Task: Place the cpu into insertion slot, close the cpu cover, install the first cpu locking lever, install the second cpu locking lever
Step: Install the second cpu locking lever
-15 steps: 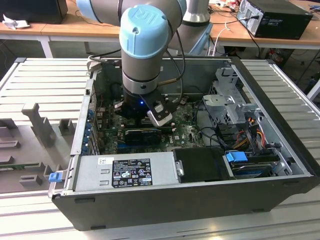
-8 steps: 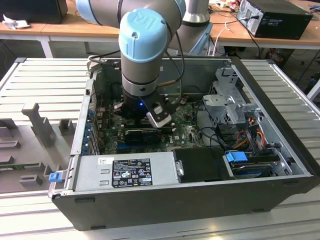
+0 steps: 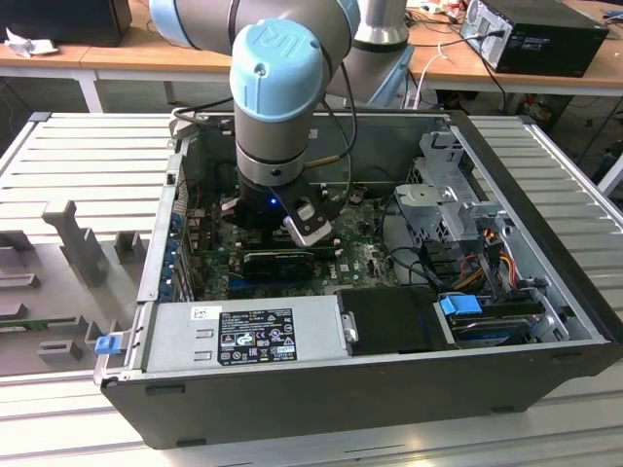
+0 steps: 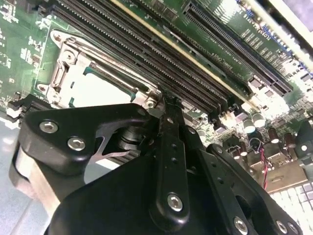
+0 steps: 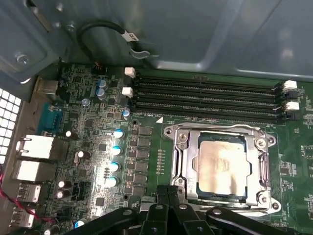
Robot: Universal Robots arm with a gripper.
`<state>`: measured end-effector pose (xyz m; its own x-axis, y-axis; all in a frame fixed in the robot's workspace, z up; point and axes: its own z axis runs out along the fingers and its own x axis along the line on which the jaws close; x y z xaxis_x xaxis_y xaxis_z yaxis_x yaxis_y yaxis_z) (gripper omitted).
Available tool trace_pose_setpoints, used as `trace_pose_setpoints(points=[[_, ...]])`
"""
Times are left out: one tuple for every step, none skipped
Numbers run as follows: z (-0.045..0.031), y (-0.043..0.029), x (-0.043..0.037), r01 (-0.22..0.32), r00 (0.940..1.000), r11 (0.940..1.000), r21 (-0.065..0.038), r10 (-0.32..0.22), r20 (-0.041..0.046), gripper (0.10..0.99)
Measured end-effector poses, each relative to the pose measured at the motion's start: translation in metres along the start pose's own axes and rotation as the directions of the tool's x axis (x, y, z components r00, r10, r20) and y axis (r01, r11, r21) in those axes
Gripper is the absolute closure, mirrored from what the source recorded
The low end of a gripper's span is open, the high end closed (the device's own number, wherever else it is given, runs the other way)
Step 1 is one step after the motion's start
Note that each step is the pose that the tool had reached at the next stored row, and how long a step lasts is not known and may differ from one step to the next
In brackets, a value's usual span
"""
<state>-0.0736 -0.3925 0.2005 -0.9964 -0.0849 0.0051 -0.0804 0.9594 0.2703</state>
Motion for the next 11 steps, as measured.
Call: trace_pose_setpoints(points=[[-0.0033,0.0009,0.0,0.0,1.0,1.0,0.0,0.0,-0.0002,0.98],[-0.0067,0.0018,0.0001,0.0,1.0,1.0,0.0,0.0,-0.0002,0.98],[-0.0107,0.003,0.0001,0.0,1.0,1.0,0.0,0.0,-0.0001,0.98],[-0.0134,0.0039,0.0001,0.0,1.0,1.0,0.001,0.0,-0.0002,0.98],[-0.0148,0.0043,0.0001,0.0,1.0,1.0,0.002,0.0,-0.0003,0.98],[-0.0185,0.0053,0.0001,0.0,1.0,1.0,0.002,0.0,-0.0003,0.98],[-0.0215,0.0062,0.0002,0.0,1.0,1.0,0.002,0.0,-0.0005,0.98],[-0.0244,0.007,0.0002,0.0,1.0,1.0,0.002,0.0,-0.0005,0.98],[-0.0287,0.0082,0.0002,0.0,1.0,1.0,0.002,0.0,-0.0006,0.98],[-0.031,0.0089,0.0002,0.0,1.0,1.0,0.003,0.0,-0.0007,0.98],[-0.0331,0.0095,0.0002,0.0,1.0,1.0,0.003,0.0,-0.0007,0.98]])
